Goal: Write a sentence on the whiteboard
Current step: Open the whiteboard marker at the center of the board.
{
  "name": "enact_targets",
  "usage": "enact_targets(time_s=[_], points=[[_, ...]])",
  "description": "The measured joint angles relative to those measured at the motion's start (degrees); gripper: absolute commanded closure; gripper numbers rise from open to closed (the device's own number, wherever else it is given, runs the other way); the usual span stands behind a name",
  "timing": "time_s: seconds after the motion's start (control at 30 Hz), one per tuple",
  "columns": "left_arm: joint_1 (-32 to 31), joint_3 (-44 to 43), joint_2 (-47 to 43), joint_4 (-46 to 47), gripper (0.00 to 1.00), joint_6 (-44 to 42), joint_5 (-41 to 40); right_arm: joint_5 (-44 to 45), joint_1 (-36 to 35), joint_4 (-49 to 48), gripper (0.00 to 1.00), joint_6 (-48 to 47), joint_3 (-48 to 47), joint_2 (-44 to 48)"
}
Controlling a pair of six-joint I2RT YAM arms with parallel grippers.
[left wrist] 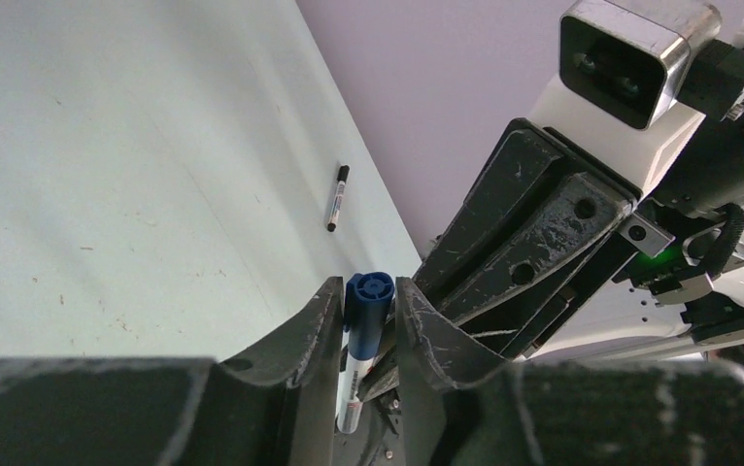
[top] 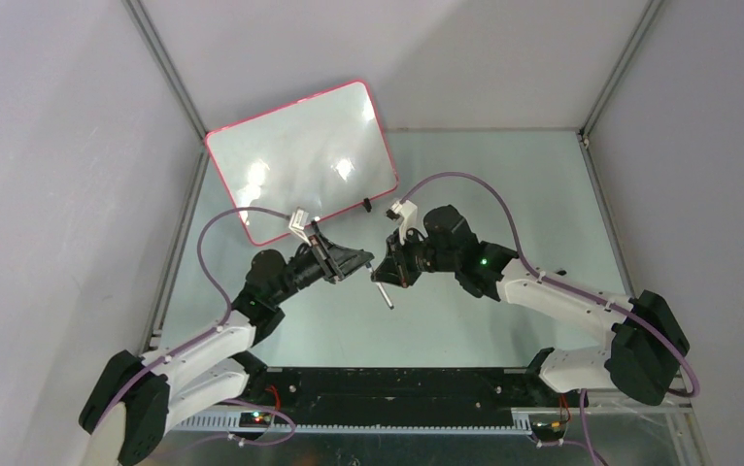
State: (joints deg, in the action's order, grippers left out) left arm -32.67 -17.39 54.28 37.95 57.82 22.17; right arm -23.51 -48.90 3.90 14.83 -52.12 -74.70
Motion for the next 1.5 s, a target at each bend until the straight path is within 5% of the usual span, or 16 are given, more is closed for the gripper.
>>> enact_targets(time_s=[0.07,0.13,0.37,0.43,0.63,0.97,1.5], points=[[0.0,0.0,0.0,-0.2,0.76,0.0,-0.1,-0.1,0.0,0.0,1.00,0.0,0.0,0.0],[0.0,0.0,0.0,-0.4,0.92,-0.1,-0.2,-0.2,0.0,0.0,1.00,0.1,0.0,0.0],[-0.1,0.0,0.0,-0.9,1.00,-0.9,-0.5,0.3,-0.1,0.8,0.18,1.1,-0.1,0.0],[-0.1,0.0,-0.2,-1.0,1.00,-0.9,-0.7,0.9,-0.1,1.3,0.07,1.5,-0.2,0.1],[-0.1,0.0,-1.7,0.2,1.00,0.3,-2.0,3.8,0.0,0.1,0.06,4.7,1.7,5.3],[0.0,2.8,-0.9,18.3,1.00,13.8,-7.0,12.3,-1.6,-22.8,0.14,21.0,20.3,17.4],[0.0,5.7,-0.3,34.7,1.00,25.0,-14.8,24.6,-9.7,-49.4,0.47,26.0,21.9,16.7]])
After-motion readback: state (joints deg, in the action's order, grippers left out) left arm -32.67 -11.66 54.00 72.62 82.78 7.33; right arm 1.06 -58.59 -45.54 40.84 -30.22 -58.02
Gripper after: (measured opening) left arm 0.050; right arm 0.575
